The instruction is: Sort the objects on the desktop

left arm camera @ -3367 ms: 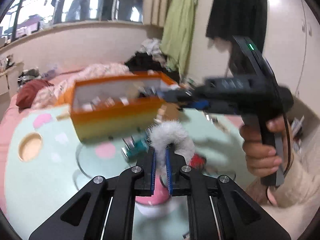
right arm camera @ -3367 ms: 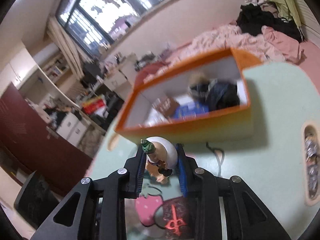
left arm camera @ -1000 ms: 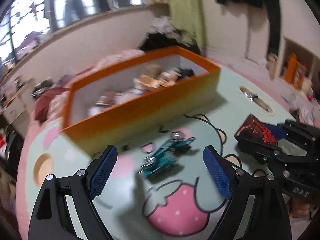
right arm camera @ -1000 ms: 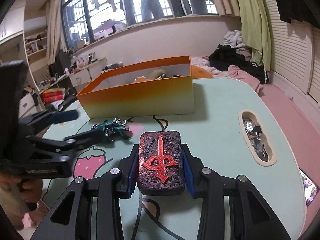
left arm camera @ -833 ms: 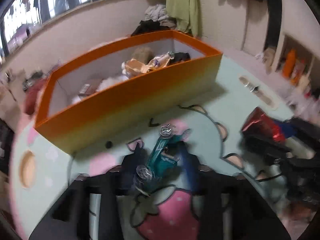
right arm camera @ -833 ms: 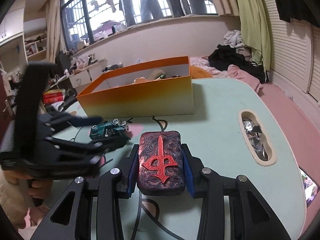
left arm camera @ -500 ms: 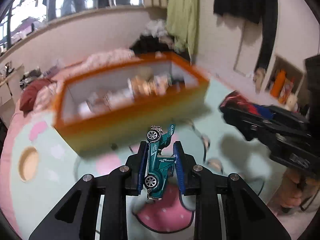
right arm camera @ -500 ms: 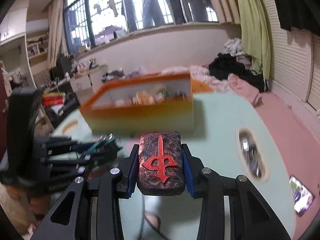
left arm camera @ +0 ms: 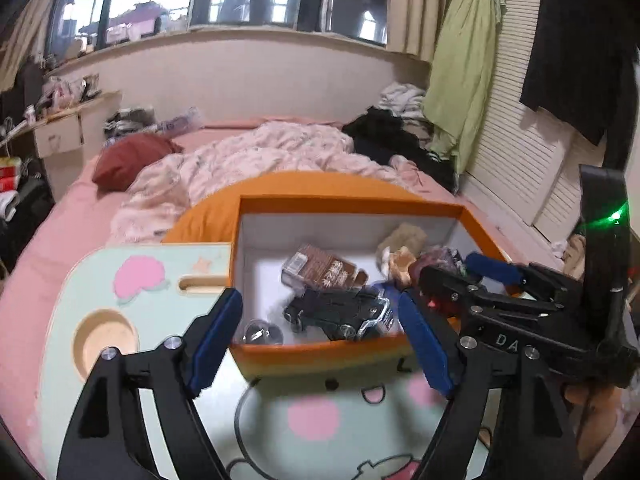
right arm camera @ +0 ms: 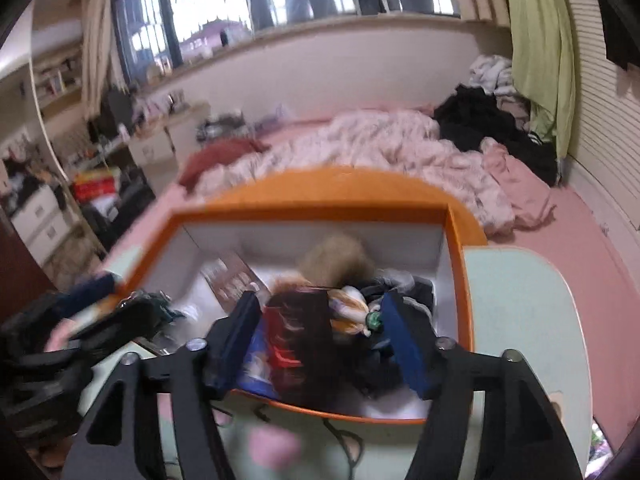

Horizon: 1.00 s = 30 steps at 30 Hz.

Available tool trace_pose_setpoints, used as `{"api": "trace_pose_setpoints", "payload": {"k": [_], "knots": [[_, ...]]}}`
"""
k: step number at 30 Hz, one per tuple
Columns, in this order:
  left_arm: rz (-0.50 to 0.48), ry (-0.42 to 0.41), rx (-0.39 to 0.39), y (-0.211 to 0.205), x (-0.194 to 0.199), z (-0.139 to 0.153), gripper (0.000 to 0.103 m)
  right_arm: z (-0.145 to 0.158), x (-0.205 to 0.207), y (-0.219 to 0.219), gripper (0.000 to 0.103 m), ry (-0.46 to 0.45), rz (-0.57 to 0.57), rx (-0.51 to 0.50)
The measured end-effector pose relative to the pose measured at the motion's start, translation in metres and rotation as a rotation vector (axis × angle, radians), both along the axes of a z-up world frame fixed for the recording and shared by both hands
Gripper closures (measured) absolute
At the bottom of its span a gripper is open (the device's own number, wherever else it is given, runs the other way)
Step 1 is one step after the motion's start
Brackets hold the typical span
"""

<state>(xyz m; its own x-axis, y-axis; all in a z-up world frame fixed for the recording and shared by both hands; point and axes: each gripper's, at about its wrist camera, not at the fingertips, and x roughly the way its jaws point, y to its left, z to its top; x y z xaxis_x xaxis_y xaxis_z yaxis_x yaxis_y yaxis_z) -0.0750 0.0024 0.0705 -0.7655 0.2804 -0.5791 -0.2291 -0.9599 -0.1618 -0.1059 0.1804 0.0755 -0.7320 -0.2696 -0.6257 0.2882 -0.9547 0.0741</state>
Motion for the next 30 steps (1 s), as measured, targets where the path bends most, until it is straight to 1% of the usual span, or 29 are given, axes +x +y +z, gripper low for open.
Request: {"api": "trace_pose_setpoints", "payload": {"k": [1,2,4,6,8,11,12,13,15,16,17,18,20,23,26,27,28,29,30], "knots": [[-0.011,-0.002,-0.004,0.002,0.001,-0.003,0.022,-0.003,0.003,-0.003,0.035,-0.001,0.006,0.038],[-0.009,0.002,-0.017,0.005,0.002,-0.003,0.022,-0.005,0.006,-0.002,0.035,-0.003,0.007,0.035],[-0.006,0.013,-0.068,0.014,0.004,-0.005,0.022,-0.009,0.011,0.003,0.035,-0.019,0.007,0.025],[-0.017,0.011,-0.096,0.022,0.005,-0.007,0.022,-0.011,0.015,0.008,0.035,-0.036,-0.004,0.024],[-0.026,0.01,-0.084,0.024,0.009,-0.009,0.022,-0.01,0.018,0.012,0.035,-0.038,-0.008,0.024],[-0.028,0.028,-0.08,0.023,0.012,-0.008,0.022,-0.01,0.022,0.015,0.036,-0.01,-0.024,0.036],[-0.023,0.06,-0.058,0.021,0.019,-0.004,0.022,-0.008,0.024,0.018,0.036,0.001,-0.025,0.015],[-0.024,0.083,-0.039,0.017,0.023,0.001,0.022,-0.003,0.031,0.022,0.036,0.03,-0.027,-0.027],[-0.039,0.112,-0.007,0.012,0.038,0.011,0.022,0.011,0.056,0.031,0.035,0.135,-0.045,-0.094],[-0.05,0.108,0.001,0.01,0.048,0.016,0.022,0.018,0.069,0.034,0.031,0.171,-0.058,-0.102],[-0.05,0.093,-0.001,0.01,0.056,0.018,0.022,0.022,0.079,0.036,0.02,0.18,-0.074,-0.099],[-0.045,0.07,-0.008,0.008,0.065,0.017,0.022,0.022,0.093,0.039,0.017,0.164,-0.087,-0.099],[-0.047,0.022,-0.028,0.007,0.077,0.008,0.022,0.019,0.106,0.041,0.017,0.115,-0.078,-0.1],[-0.043,-0.072,-0.05,0.01,0.087,-0.022,0.022,-0.005,0.123,0.041,0.017,0.015,-0.09,-0.03],[-0.037,-0.13,-0.084,0.021,0.089,-0.046,0.022,-0.032,0.127,0.047,0.017,-0.085,-0.108,-0.045],[-0.027,-0.161,-0.103,0.026,0.087,-0.056,0.022,-0.042,0.125,0.049,0.016,-0.136,-0.111,-0.057],[-0.014,-0.161,-0.125,0.03,0.087,-0.061,0.019,-0.048,0.12,0.05,0.016,-0.174,-0.118,-0.051],[-0.005,-0.151,-0.146,0.031,0.088,-0.061,0.019,-0.05,0.118,0.052,0.014,-0.167,-0.125,-0.03],[0.001,-0.155,-0.175,0.035,0.087,-0.063,0.015,-0.051,0.117,0.051,0.004,-0.184,-0.13,-0.011]]}}
